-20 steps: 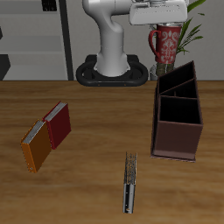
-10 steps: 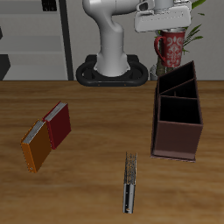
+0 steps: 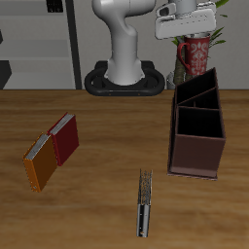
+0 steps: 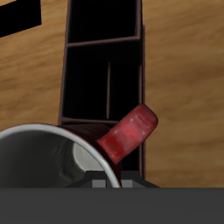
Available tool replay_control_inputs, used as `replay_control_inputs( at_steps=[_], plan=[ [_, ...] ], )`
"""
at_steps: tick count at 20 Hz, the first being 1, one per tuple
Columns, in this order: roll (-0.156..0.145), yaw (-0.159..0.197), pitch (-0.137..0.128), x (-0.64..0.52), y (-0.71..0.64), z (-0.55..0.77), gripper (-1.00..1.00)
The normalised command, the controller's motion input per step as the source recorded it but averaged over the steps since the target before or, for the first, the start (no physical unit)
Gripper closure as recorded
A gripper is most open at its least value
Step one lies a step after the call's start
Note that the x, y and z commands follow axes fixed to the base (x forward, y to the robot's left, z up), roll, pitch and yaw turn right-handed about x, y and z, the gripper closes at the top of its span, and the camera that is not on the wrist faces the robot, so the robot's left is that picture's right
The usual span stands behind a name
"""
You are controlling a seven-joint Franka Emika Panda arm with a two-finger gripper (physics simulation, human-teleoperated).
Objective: Place the red mug into the left desk caddy's left compartment
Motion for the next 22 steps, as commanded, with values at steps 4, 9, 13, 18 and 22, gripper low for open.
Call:
replay_control_inputs(
  at_steps=[4,9,13,18,22],
  plan=[
    [0.022,0.010,0.027,-0.10,0.09,-0.17,1.00],
    [0.004,-0.004,0.025,-0.08,-0.01,-0.12,1.00],
    [-0.006,0.003,0.008,-0.04,-0.02,-0.11,1.00],
    [-0.030,-0.020,0.061,0.14,-0.05,-0.26,1.00],
    [0.001,0.007,0.047,-0.02,0.06,-0.25,1.00]
  ],
)
